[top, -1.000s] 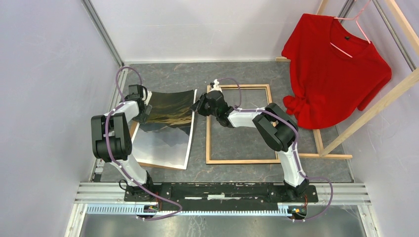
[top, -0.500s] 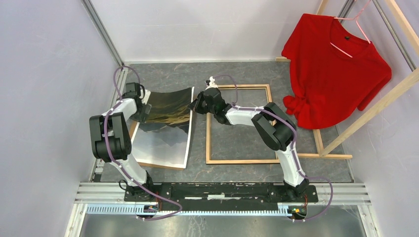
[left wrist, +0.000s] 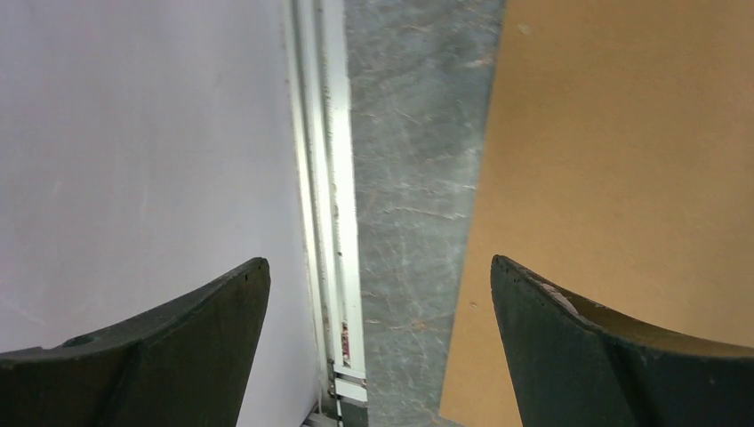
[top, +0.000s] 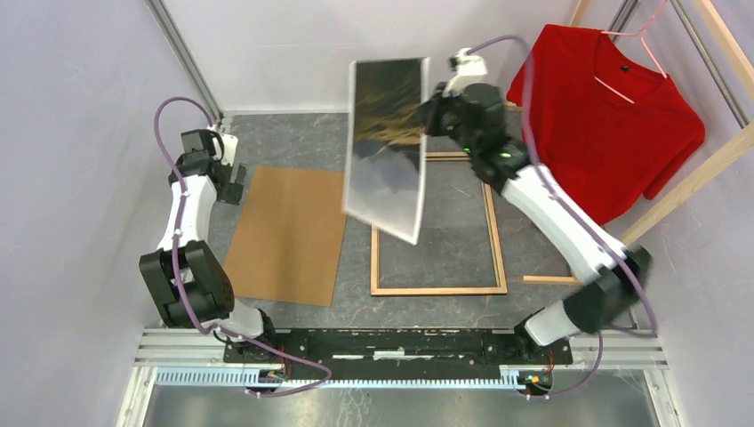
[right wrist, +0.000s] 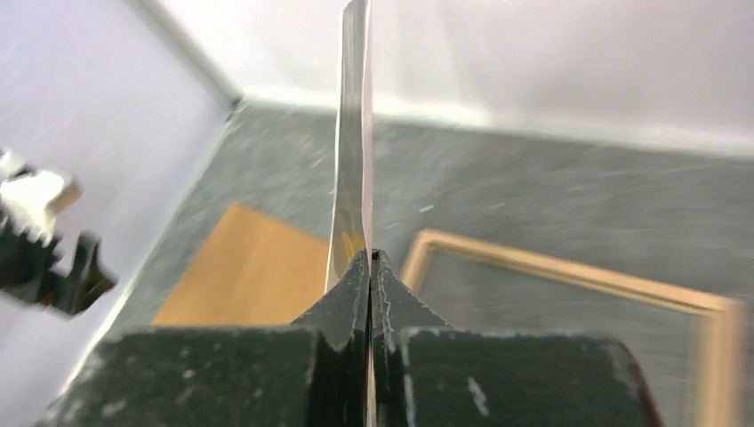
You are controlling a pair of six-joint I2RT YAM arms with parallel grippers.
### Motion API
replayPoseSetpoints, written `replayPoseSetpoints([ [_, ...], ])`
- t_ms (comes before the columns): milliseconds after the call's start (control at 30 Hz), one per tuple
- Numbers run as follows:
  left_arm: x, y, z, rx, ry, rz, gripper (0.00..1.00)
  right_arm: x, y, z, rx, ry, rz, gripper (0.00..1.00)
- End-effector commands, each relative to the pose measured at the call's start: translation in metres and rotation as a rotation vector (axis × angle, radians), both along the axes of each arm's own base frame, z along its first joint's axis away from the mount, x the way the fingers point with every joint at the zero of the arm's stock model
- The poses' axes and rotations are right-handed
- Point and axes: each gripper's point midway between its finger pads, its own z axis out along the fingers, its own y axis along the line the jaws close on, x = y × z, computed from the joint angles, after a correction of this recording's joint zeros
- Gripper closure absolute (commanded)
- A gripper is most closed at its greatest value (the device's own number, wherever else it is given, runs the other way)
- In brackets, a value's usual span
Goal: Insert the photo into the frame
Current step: Pick up the photo at the center of the board, then turn over the photo from the photo frame.
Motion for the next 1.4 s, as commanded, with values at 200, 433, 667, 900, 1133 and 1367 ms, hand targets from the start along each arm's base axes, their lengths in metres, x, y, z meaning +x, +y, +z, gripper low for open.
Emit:
replayPoseSetpoints([
  [200,-0.034,-0.046,-0.024,-0.027,0.096,-0.127,0.0,-0.092,-0.198,0.103,-0.526,-0.168,-0.5,1.0],
  [433,-0.046,-0.047,-0.026,-0.011,0.104,-0.135,0.0,-0.085,-0.134,0.054,-1.09,-0.054,-0.449,1.0],
  [667,-0.048,-0.046,-0.029,0.001,0.107,-0.134,0.0,-0.086,-0.089,-0.059,-1.161,0.138,-0.231,1.0],
  [900,-0.051,-0.046,-0.037,0.002,0.105,-0.127,0.0,-0.11,-0.027,-0.127,-0.672,0.278,-0.067,1.0],
  [1133,-0.056,-0.044,-0.043,0.021,0.114,-0.131,0.0,-0.105,-0.029,-0.156,-0.401,0.53,-0.273,1.0],
  [1367,-0.057,-0.044,-0.04,0.026,0.107,-0.135,0.0,-0.079,-0.043,-0.138,-0.169,0.468,-0.578,1.0],
])
